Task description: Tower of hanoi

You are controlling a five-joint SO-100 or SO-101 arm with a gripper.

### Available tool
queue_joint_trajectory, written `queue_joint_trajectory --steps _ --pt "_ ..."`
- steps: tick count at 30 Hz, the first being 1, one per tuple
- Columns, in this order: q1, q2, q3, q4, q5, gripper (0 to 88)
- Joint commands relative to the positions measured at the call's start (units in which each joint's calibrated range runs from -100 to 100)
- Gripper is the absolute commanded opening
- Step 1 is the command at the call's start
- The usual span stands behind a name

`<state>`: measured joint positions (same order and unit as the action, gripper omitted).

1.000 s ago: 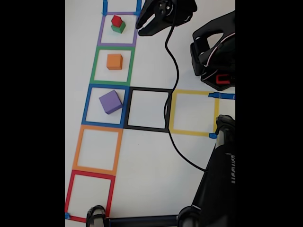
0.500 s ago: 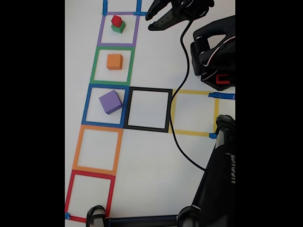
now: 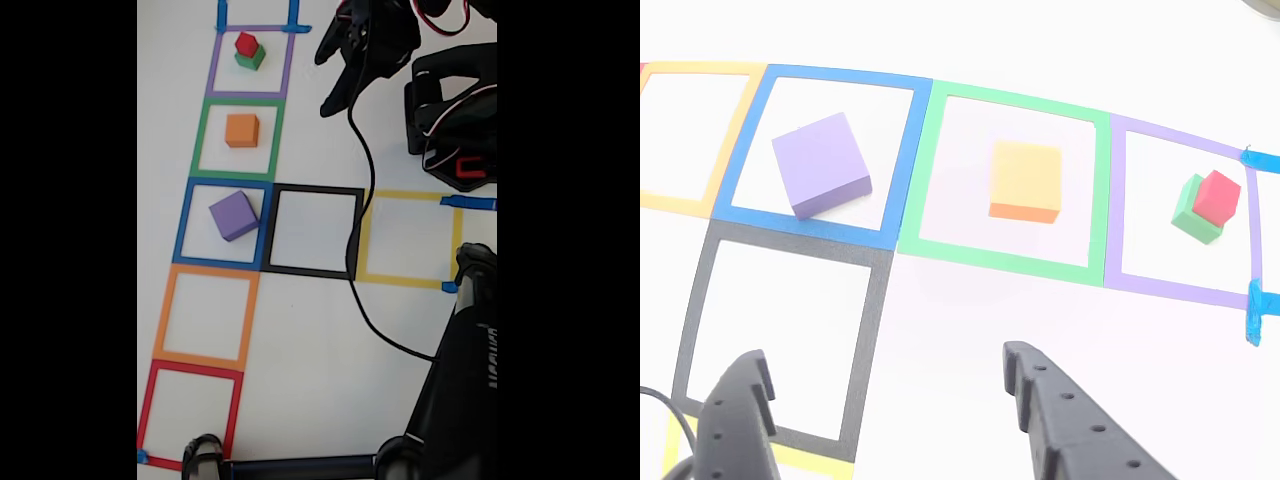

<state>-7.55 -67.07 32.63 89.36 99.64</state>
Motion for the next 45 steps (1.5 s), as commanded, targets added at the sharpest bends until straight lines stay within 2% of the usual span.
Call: queue_joint_trajectory --steps 1,7,12,15,19,22,33,45 --pt "1.7 -0.95 8.47 -10.82 0.36 30.7" --pt "6.88 -2.16 27.92 -34.14 0.36 35.4" --pt "10.9 -0.63 46.37 -62.31 0.36 38.2" --pt "11.96 2.92 48.37 -69.2 0.36 38.6" --pt "14.26 7.85 56.01 -83.61 0.36 42.3" --pt "16.08 12.13 58.19 -90.17 0.36 45.0" --pt "20.59 30.86 59.83 -111.38 0.36 45.0" --pt "19.25 54.12 58.37 -136.48 0.36 45.3"
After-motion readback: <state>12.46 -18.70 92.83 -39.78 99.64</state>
